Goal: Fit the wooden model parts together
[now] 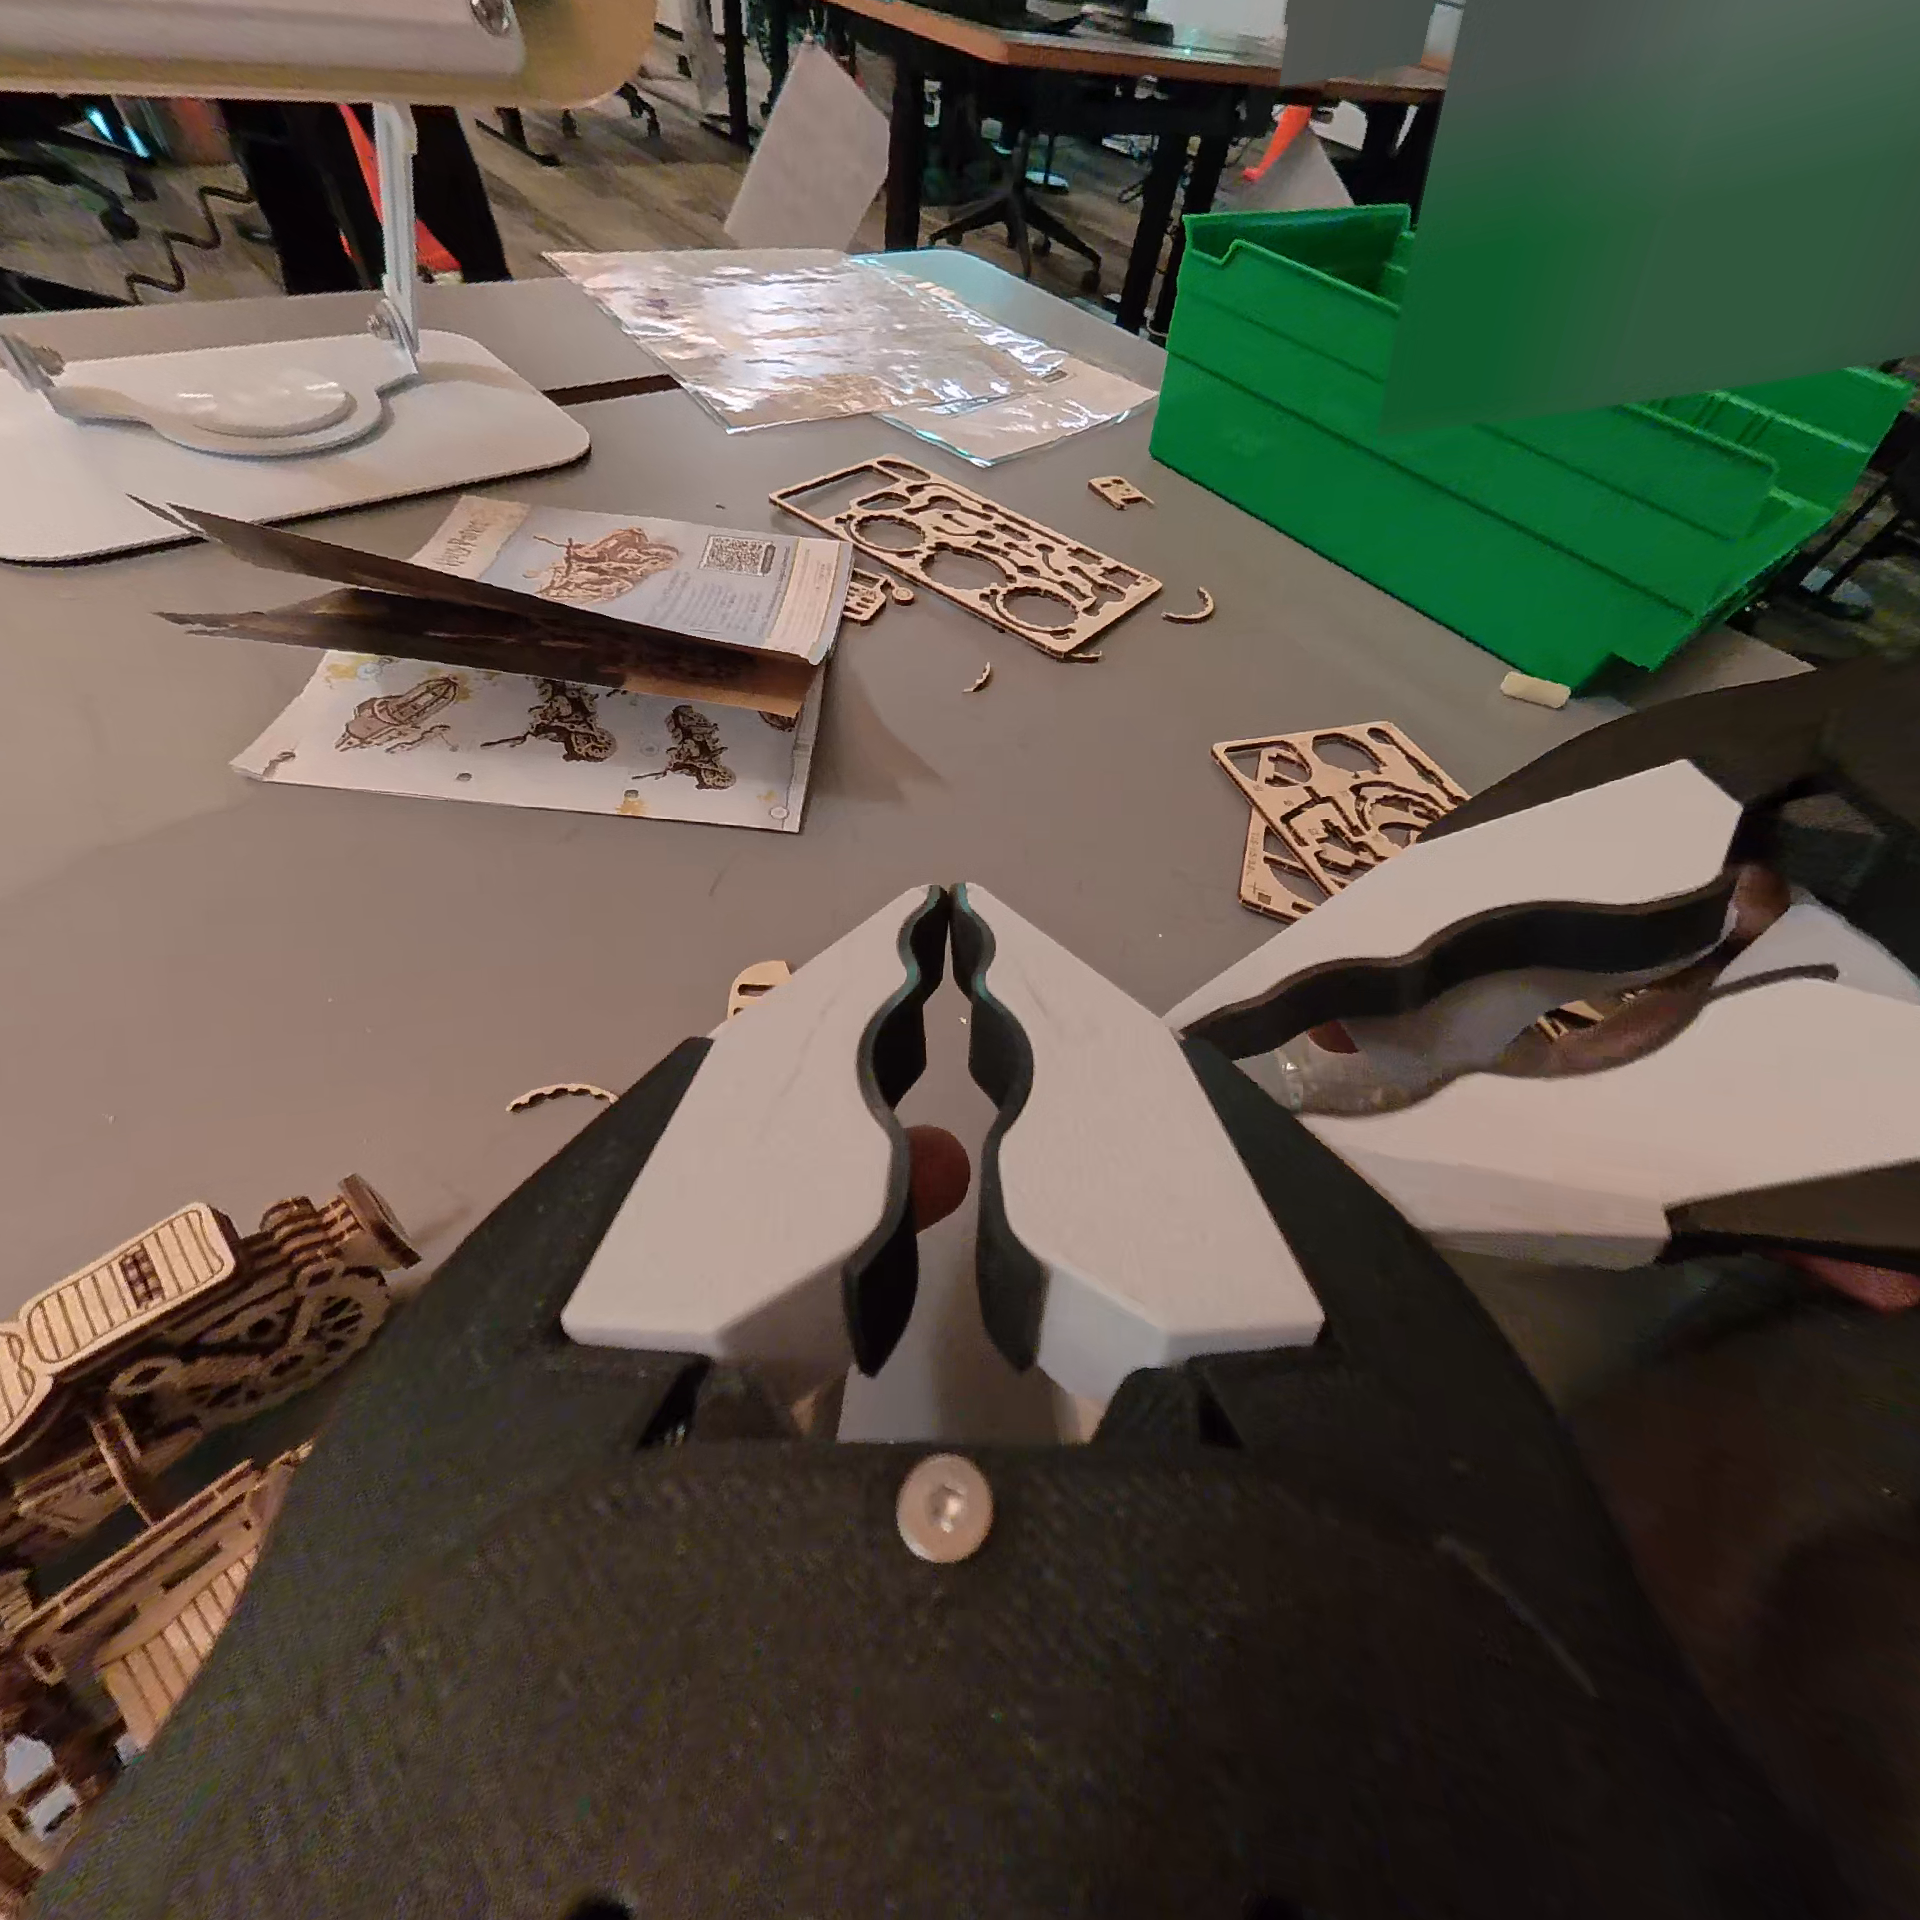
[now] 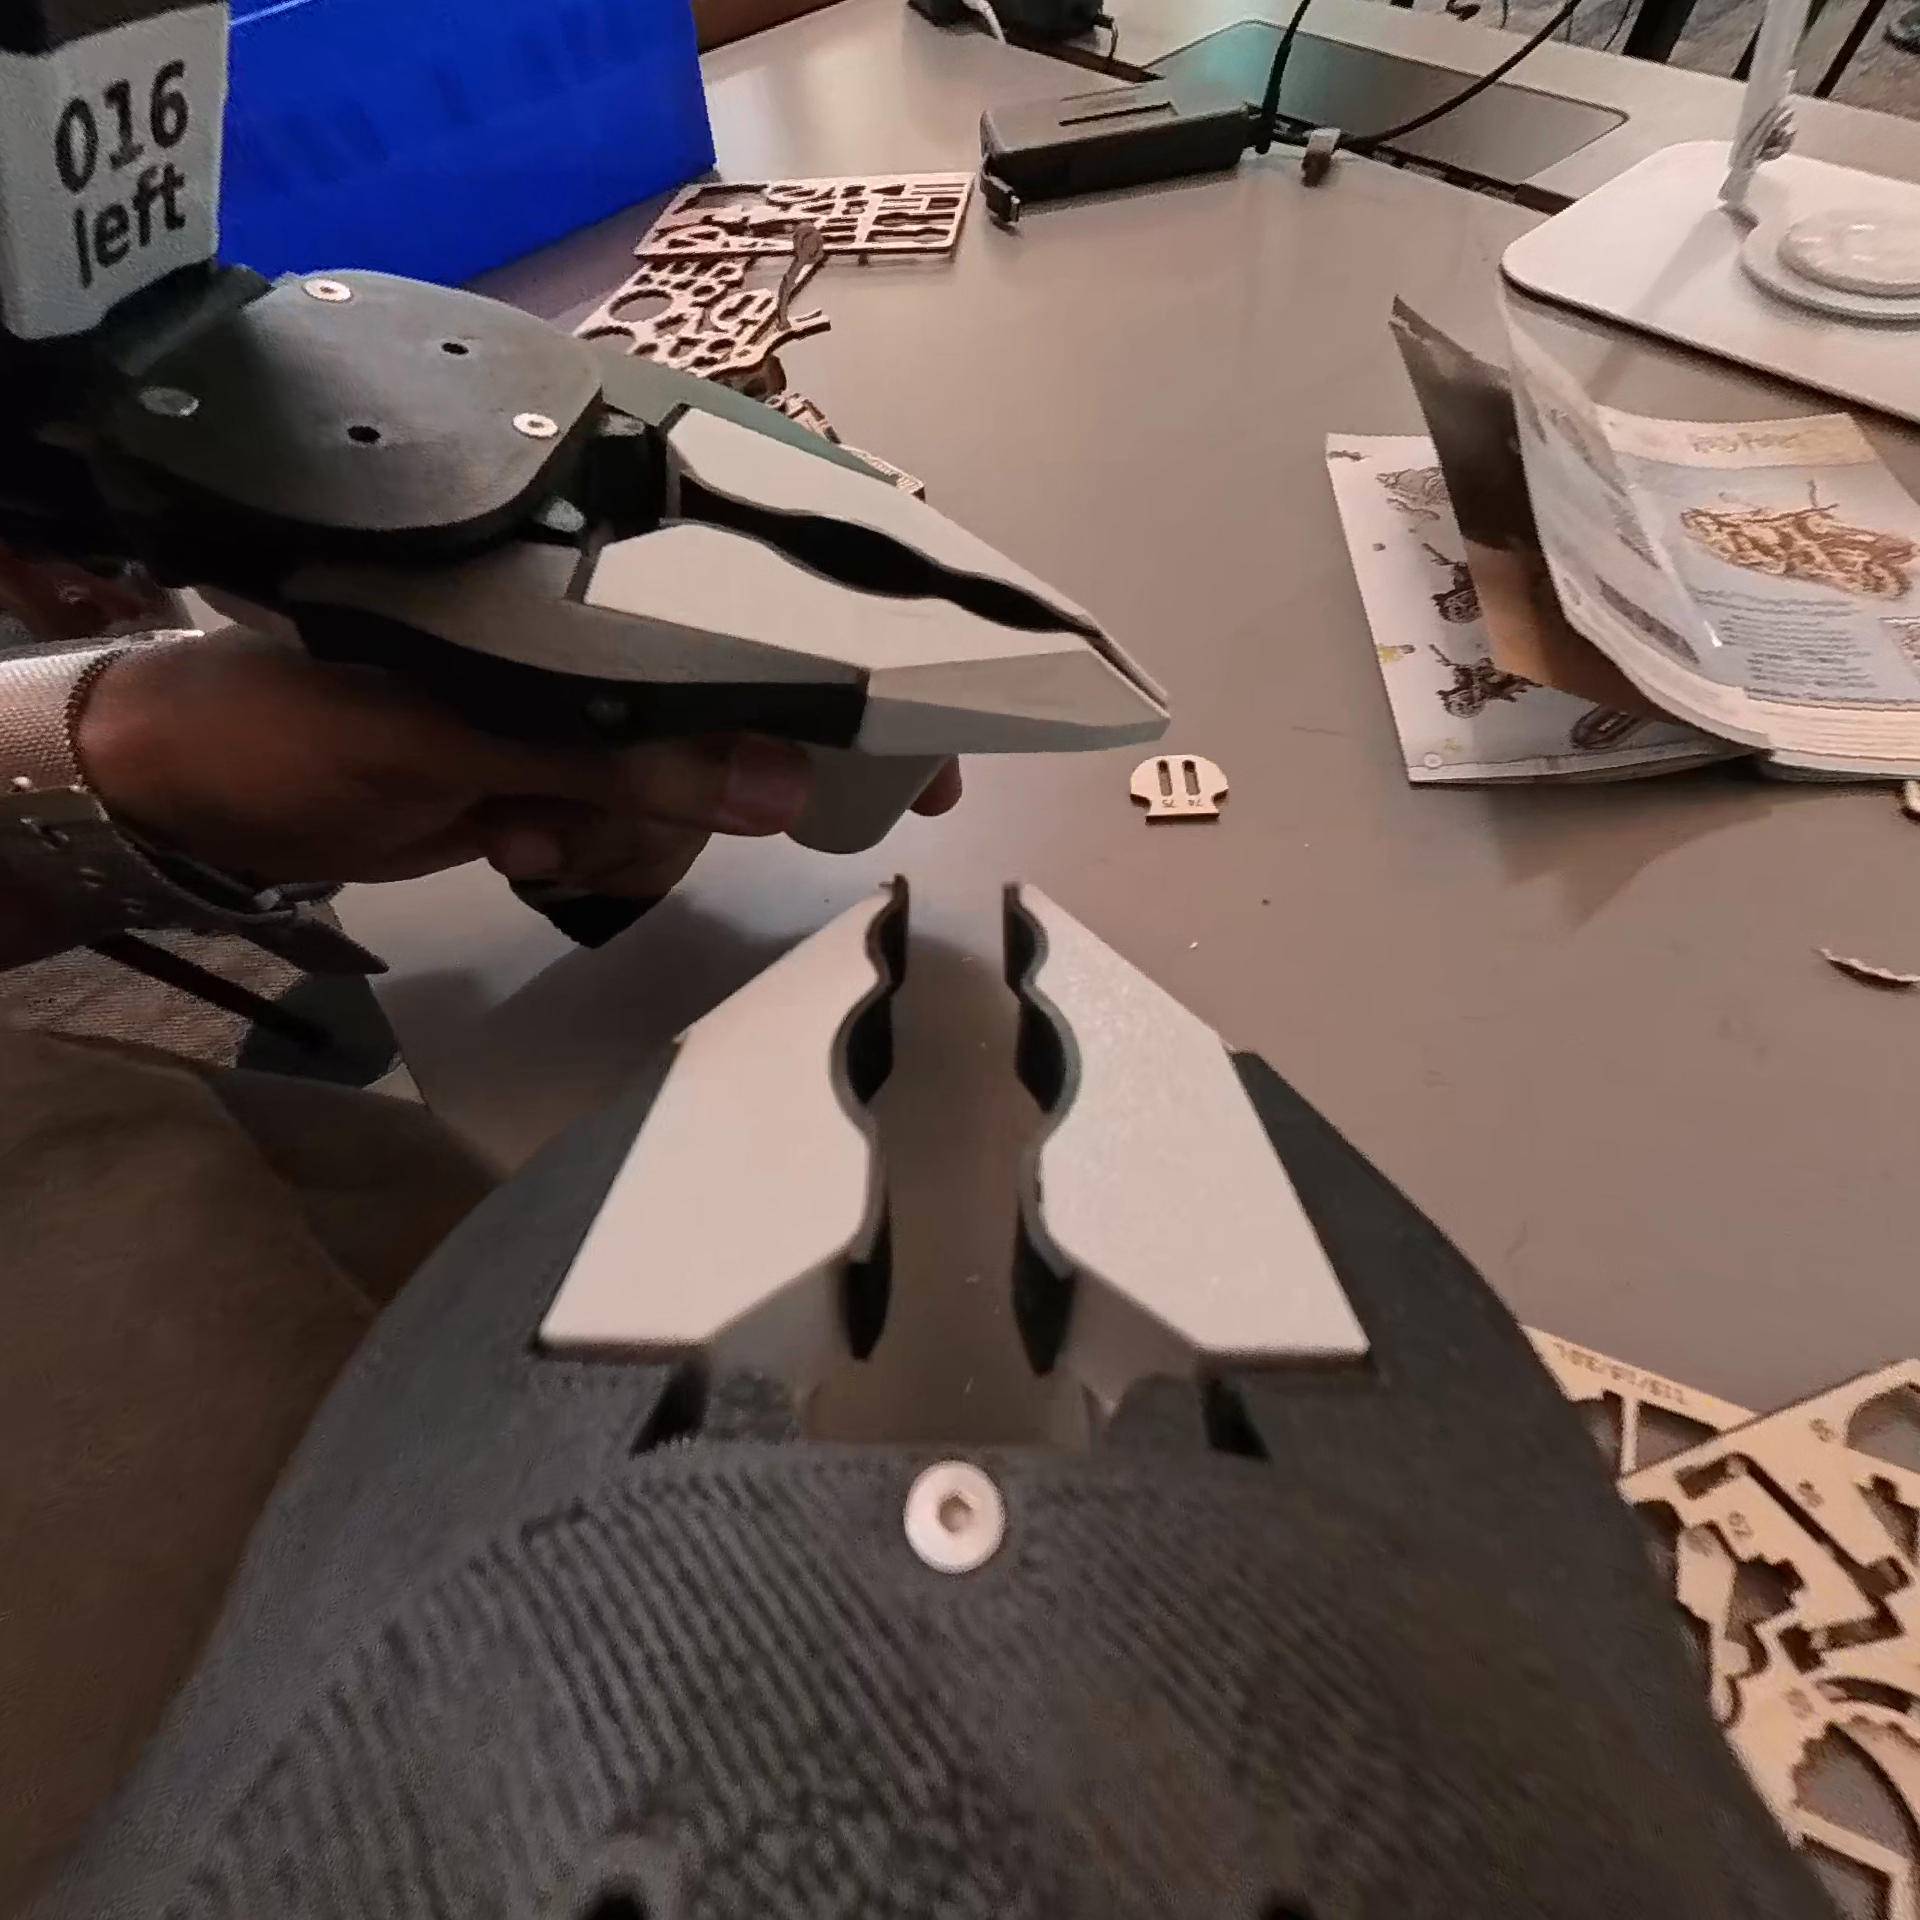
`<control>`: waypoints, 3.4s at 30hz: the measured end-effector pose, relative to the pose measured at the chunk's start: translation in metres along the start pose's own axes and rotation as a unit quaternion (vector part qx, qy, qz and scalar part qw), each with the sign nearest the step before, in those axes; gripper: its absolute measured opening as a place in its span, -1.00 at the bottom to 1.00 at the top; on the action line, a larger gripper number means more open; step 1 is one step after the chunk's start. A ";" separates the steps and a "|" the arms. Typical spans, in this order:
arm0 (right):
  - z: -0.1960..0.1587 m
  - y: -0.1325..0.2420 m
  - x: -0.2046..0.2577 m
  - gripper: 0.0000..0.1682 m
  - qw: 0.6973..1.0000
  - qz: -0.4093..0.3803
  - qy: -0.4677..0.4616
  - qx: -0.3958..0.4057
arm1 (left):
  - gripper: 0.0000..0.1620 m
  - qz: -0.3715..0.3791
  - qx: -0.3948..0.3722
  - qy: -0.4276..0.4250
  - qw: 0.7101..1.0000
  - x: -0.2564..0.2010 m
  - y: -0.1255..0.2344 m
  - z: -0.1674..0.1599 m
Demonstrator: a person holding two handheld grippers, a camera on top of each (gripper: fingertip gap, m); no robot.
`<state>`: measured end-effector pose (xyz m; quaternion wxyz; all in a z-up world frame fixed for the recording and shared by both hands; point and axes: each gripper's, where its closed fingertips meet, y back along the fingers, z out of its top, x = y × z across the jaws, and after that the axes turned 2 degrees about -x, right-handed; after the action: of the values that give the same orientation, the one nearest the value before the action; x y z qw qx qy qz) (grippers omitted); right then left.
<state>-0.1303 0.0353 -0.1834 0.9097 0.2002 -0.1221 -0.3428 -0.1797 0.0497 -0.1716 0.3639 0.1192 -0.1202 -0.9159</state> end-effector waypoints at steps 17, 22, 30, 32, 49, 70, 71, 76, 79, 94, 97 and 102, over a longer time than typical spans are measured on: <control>-0.005 0.000 0.018 -0.56 0.998 0.055 0.008 0.013 | -1.00 0.001 -0.008 -0.002 1.000 0.000 0.003 0.003; -0.005 0.000 0.019 -0.56 0.998 0.062 0.003 0.014 | -1.00 -0.002 -0.007 -0.006 1.000 -0.002 0.003 0.003; -0.005 0.000 0.019 -0.56 0.998 0.062 0.005 0.014 | -1.00 -0.009 -0.004 -0.006 1.000 -0.005 0.002 0.002; -0.005 0.000 0.019 -0.56 0.998 0.064 0.002 0.012 | -1.00 -0.010 -0.003 -0.009 1.000 -0.006 0.002 0.001; -0.007 -0.002 0.017 -0.56 0.998 0.061 0.006 0.016 | -1.00 -0.019 -0.004 -0.010 1.000 -0.012 0.005 0.004; 0.006 0.016 -0.003 -0.54 0.999 0.014 0.021 -0.038 | -0.99 -0.017 -0.033 0.038 0.999 -0.012 0.038 0.012; 0.004 0.018 -0.001 -0.54 0.999 0.010 0.026 -0.038 | -0.98 -0.015 -0.034 0.044 0.998 -0.013 0.042 0.011; -0.006 0.037 0.007 -0.54 0.997 -0.022 0.063 -0.047 | -0.91 -0.002 -0.035 0.064 0.997 -0.025 0.063 0.001; -0.014 0.046 0.015 -0.53 0.996 -0.028 0.077 -0.042 | -0.76 0.034 -0.039 0.061 0.997 -0.024 0.076 -0.003; -0.009 0.059 0.021 -0.48 0.996 -0.010 0.063 -0.061 | -0.28 0.287 -0.054 0.043 0.955 0.098 0.150 -0.009; -0.011 0.054 0.014 -0.48 0.997 -0.011 0.048 -0.058 | -0.28 0.305 -0.039 0.048 0.950 0.113 0.155 -0.016; -0.004 0.035 0.017 -0.47 0.998 0.006 0.016 -0.056 | -0.29 0.305 -0.021 0.081 0.949 0.126 0.160 -0.029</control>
<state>-0.0965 0.0492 -0.1699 0.9233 0.1540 -0.0890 -0.3405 -0.1578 -0.1551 -0.1668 0.6368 0.1433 -0.1015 -0.7508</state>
